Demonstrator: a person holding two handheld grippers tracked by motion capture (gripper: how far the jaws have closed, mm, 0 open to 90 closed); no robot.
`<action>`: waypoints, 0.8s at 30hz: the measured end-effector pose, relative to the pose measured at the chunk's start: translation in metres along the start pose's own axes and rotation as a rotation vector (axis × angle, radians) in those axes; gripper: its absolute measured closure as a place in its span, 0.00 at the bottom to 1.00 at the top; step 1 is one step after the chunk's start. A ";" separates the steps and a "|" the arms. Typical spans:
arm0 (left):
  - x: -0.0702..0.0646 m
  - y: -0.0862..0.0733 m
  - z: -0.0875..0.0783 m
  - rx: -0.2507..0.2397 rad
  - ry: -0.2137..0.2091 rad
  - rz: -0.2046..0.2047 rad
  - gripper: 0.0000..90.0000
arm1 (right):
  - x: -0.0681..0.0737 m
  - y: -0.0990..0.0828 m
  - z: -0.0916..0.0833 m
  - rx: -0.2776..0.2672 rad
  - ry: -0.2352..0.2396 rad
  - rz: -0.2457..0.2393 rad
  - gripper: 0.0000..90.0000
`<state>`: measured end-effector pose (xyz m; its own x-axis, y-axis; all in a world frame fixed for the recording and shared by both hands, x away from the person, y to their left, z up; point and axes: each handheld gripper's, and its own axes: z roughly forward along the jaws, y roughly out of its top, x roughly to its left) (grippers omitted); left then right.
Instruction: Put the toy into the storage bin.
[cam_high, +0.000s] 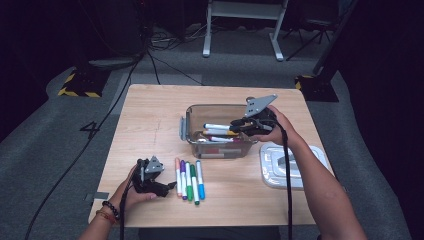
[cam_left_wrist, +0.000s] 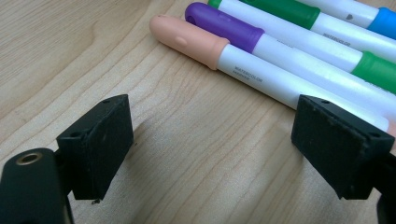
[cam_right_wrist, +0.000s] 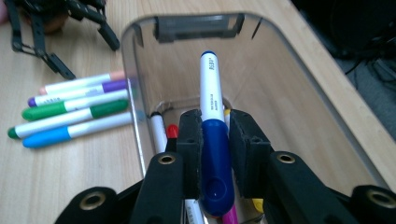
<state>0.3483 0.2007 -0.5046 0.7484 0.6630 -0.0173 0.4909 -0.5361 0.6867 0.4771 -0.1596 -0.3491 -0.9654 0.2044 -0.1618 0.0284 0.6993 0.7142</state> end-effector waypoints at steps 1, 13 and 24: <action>0.000 0.000 0.000 0.000 -0.001 -0.001 0.15 | -0.002 0.000 0.003 0.012 0.004 -0.001 0.84; 0.000 0.000 0.000 0.000 0.000 0.000 0.15 | -0.021 -0.003 0.045 0.192 0.077 -0.004 0.84; 0.000 0.000 0.000 0.000 0.000 0.000 0.15 | -0.024 -0.007 0.064 0.352 0.090 -0.013 0.84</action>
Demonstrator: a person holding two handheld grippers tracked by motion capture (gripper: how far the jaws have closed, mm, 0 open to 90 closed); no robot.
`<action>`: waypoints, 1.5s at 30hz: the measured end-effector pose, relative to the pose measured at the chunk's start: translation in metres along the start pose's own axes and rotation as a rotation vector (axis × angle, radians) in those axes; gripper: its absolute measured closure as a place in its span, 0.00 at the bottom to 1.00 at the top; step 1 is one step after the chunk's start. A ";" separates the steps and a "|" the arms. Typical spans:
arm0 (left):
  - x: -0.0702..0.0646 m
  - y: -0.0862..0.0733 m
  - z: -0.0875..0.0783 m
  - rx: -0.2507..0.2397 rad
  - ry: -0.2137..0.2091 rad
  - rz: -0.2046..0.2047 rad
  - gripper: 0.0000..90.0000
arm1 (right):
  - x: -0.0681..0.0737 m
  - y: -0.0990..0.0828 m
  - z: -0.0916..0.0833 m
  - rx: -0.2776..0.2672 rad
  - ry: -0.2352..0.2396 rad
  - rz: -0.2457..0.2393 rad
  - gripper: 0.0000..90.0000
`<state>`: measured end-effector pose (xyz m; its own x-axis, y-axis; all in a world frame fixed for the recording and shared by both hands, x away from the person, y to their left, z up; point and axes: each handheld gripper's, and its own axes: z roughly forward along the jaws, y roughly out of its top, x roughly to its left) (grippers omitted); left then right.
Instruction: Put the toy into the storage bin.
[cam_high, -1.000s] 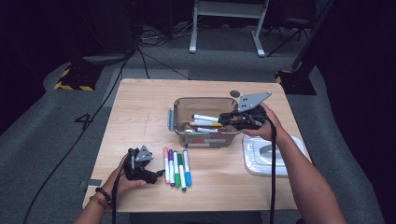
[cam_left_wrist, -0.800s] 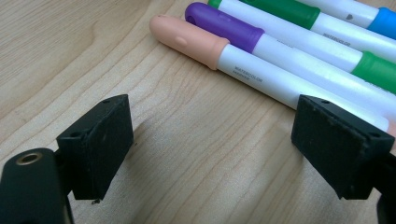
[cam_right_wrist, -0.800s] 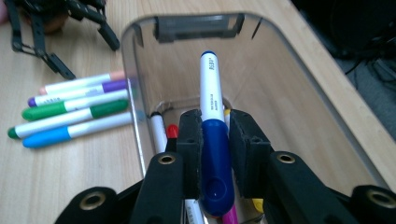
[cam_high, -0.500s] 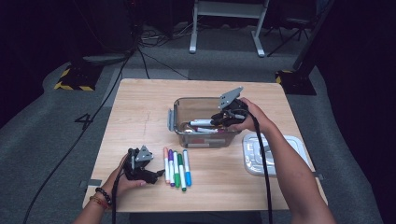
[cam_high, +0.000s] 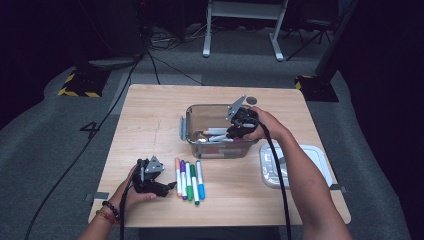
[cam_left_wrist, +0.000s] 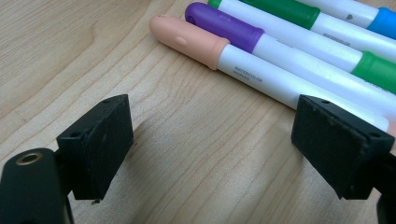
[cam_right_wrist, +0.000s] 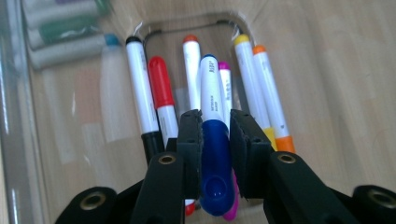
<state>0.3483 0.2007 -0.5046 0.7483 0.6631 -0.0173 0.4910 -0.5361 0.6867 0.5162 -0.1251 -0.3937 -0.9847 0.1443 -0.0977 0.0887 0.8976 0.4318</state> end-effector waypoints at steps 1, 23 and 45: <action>0.000 0.000 0.000 0.000 0.000 0.000 0.15 | 0.000 0.000 0.000 0.021 0.004 0.000 0.84; 0.000 0.000 0.000 0.000 0.000 0.000 0.15 | 0.001 -0.004 -0.015 -0.091 -0.076 0.080 0.59; 0.000 0.000 0.000 0.000 0.001 0.000 0.15 | 0.083 -0.037 -0.092 -0.453 -0.269 0.204 0.34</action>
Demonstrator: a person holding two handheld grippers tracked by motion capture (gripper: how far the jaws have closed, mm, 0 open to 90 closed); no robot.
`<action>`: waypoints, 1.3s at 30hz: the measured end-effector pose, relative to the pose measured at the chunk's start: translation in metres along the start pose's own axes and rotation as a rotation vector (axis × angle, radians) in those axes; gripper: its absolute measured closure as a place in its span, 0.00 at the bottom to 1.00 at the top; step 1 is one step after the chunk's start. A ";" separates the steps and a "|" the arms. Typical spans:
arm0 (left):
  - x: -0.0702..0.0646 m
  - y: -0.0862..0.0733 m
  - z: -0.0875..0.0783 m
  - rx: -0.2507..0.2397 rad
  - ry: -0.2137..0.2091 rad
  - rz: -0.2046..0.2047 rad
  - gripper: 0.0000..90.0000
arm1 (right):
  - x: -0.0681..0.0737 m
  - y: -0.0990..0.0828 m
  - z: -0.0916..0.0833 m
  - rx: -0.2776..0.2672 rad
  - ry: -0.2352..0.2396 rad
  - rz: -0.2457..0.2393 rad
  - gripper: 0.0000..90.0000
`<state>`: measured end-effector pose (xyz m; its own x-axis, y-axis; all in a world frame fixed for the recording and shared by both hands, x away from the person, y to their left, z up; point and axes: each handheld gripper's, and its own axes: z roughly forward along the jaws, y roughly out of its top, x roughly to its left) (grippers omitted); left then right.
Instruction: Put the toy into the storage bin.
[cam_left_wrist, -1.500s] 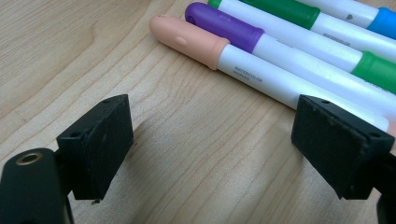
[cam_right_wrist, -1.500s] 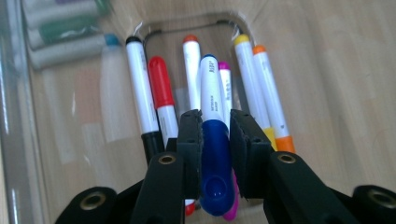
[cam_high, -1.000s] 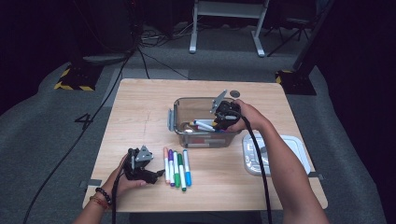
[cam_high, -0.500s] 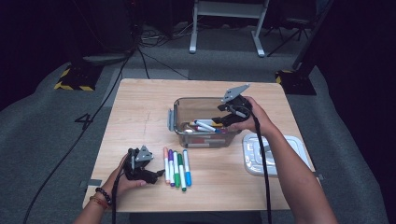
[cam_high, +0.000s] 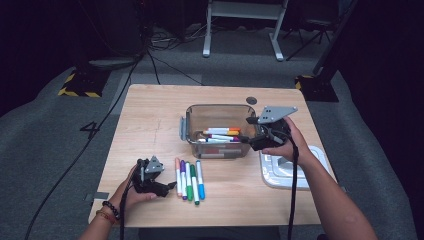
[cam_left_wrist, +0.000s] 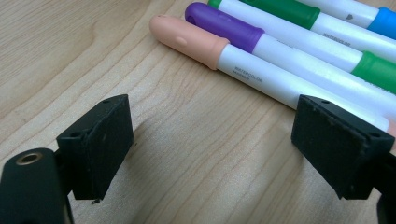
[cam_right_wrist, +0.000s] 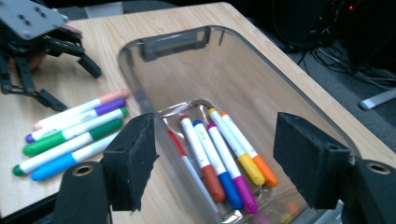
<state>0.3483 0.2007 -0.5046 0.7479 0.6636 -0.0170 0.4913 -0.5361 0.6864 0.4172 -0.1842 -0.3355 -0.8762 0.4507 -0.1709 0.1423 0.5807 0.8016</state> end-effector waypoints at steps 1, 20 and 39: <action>0.000 0.000 0.000 0.000 0.000 0.000 0.15 | 0.004 -0.002 -0.002 -0.006 0.004 -0.002 0.34; 0.000 0.000 0.000 0.000 0.000 0.000 0.15 | 0.086 -0.055 0.025 0.015 0.156 -0.032 0.33; 0.000 0.000 0.000 0.000 0.000 0.000 0.15 | 0.129 -0.067 0.111 0.068 0.247 -0.004 0.34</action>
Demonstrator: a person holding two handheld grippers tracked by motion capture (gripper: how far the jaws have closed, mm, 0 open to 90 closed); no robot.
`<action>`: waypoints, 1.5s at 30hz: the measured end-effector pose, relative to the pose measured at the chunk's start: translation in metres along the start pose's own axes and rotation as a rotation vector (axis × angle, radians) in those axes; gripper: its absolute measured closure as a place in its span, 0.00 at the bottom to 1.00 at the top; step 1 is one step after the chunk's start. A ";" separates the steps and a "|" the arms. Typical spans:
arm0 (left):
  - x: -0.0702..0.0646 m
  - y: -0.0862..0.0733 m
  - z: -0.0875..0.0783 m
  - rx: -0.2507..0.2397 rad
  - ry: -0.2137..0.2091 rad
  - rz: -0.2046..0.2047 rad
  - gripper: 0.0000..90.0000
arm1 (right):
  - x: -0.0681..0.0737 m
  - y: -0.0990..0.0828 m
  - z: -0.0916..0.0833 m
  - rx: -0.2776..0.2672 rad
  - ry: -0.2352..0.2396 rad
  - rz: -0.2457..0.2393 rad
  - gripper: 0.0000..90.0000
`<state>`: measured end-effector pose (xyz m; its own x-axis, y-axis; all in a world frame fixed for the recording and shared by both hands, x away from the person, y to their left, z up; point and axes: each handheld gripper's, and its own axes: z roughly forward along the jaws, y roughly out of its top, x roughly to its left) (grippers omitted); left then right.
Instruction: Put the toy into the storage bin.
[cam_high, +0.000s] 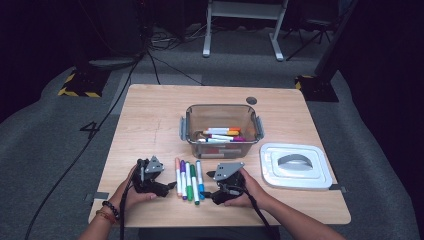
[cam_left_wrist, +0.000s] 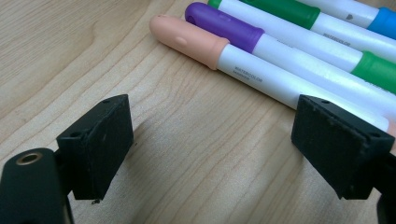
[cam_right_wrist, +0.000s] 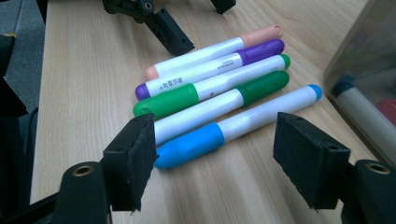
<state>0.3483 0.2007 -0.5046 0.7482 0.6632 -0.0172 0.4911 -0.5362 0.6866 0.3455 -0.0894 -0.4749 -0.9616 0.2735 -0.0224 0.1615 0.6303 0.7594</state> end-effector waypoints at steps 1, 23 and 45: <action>0.000 0.000 0.000 0.000 0.000 0.000 0.15 | 0.000 0.001 0.004 0.002 0.006 -0.001 0.34; 0.000 0.000 0.000 0.000 0.000 0.000 0.15 | -0.022 -0.020 0.008 0.098 -0.097 0.082 0.50; 0.000 0.000 0.000 0.000 -0.001 0.005 0.15 | -0.049 -0.033 -0.018 0.131 -0.055 0.064 0.83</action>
<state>0.3481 0.2010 -0.5046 0.7512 0.6600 -0.0152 0.4874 -0.5390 0.6870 0.3832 -0.1367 -0.4876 -0.9353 0.3534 -0.0154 0.2529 0.6985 0.6694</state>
